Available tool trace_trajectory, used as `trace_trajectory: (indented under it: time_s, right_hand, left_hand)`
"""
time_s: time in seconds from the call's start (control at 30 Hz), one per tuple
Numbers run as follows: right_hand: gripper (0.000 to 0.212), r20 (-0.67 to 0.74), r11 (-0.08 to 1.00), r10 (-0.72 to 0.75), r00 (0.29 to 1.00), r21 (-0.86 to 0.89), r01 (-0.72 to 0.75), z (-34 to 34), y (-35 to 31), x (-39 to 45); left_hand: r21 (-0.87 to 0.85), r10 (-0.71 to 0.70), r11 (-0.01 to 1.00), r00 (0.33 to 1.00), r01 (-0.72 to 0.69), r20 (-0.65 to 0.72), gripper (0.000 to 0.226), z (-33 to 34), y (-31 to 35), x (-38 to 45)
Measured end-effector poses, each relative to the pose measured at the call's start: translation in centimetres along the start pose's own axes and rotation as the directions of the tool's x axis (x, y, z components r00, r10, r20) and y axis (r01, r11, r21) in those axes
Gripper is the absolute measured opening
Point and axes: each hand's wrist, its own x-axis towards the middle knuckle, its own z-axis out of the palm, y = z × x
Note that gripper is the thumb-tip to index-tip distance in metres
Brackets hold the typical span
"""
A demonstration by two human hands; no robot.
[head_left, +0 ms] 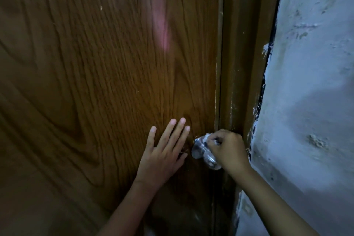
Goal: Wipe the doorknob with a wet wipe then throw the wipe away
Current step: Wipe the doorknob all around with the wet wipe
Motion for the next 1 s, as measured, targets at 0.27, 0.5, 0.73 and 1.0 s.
trace_trajectory:
  time_s: [0.27, 0.5, 0.73, 1.0]
  right_hand:
    - [0.012, 0.149, 0.946, -0.242, 0.959, -0.184, 0.268, 1.2, -1.3, -1.7]
    - [0.011, 0.005, 0.996, -0.014, 1.0, -0.087, 0.015, -0.1, -0.7, 0.1]
    - [0.005, 0.176, 0.869, -0.265, 0.948, -0.382, 0.314, 2.0, -1.9, -1.7]
    - [0.017, 0.079, 0.922, -0.168, 0.983, -0.341, 0.185, 0.4, -1.5, 0.0]
  left_hand:
    - [0.031, 0.018, 0.999, 1.0, -0.017, -0.023, 0.072, 0.4, 0.0, -0.1]
    - [0.083, 0.069, 0.994, 0.997, -0.067, -0.024, 0.076, 0.8, -0.1, -0.2]
    - [0.144, 0.217, 0.966, 0.976, -0.213, -0.011, 0.083, 1.0, -1.3, -0.3]
    - [0.134, 0.298, 0.945, 0.954, -0.298, 0.023, 0.081, 0.8, -2.0, -0.3]
